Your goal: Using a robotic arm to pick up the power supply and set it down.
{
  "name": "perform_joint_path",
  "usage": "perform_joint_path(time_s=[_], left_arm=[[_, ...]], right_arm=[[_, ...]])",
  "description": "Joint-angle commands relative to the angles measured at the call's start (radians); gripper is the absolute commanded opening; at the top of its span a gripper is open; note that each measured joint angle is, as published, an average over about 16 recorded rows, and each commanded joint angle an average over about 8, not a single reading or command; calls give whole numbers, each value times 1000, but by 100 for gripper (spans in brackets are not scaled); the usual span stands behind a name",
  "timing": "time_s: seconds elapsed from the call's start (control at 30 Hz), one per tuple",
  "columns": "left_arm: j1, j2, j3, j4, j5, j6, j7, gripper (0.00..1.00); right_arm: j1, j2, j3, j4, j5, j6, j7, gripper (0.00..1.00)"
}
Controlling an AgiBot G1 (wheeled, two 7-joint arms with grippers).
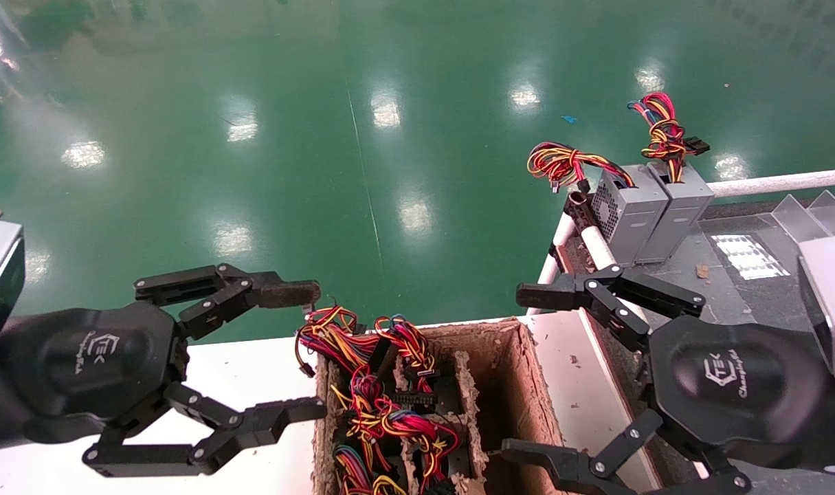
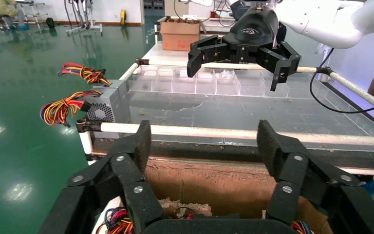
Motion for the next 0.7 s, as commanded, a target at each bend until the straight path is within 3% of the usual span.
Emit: perform_joint_path(time_s=[0.03, 0.43, 0.7], left_arm=[[0, 0, 0, 0, 0, 0, 0, 0], [0, 0, 0, 0, 0, 0, 0, 0], [0, 0, 0, 0, 0, 0, 0, 0]], right_arm=[[1, 0, 1, -1, 4, -2, 0, 100], [-14, 2, -62, 42, -108, 20, 45, 100], [-4, -34, -156, 55, -214, -27, 95, 100]])
